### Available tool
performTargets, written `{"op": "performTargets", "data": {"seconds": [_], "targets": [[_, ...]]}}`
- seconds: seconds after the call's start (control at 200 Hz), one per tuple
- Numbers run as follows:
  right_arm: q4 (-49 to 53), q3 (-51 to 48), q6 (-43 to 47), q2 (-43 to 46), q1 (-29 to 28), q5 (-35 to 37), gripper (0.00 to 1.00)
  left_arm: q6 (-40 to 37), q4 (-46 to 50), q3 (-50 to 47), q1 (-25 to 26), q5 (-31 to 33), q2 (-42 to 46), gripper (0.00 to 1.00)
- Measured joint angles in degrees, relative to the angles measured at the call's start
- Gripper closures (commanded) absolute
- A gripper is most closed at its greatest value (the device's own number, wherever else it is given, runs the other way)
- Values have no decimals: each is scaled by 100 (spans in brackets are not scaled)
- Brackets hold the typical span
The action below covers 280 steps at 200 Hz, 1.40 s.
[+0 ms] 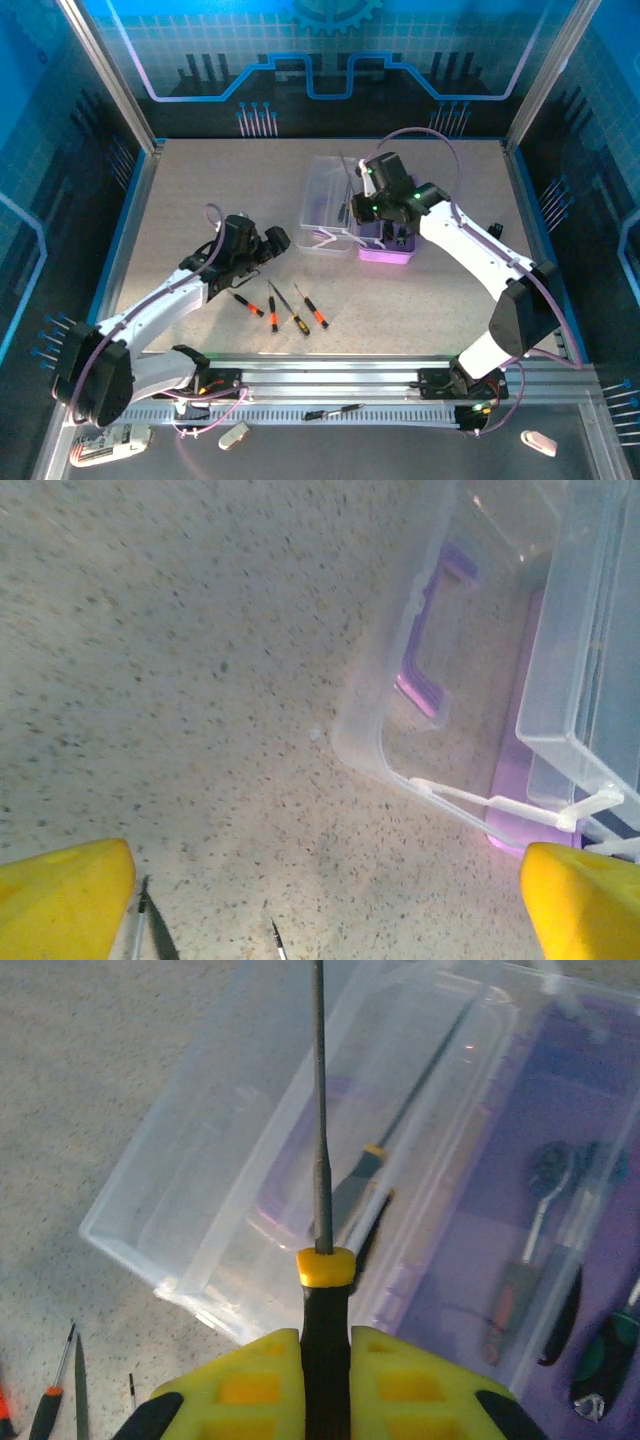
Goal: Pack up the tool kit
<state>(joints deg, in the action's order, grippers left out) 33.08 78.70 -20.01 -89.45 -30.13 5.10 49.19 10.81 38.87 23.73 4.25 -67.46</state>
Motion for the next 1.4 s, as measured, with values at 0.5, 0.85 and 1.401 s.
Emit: {"op": "performTargets", "data": {"seconds": [0.5,0.85,1.401], "targets": [[-479,-474,-1071,-286,544,-321,87,-22,-254,343,83,-562,-444,1],[-828,-577,-1539,-780,562,-411,85,-26,-205,343,83,-560,-444,1],[-1237,-640,-1980,-1108,678,-824,71,-129,-98,343,83,-560,-444,1]]}}
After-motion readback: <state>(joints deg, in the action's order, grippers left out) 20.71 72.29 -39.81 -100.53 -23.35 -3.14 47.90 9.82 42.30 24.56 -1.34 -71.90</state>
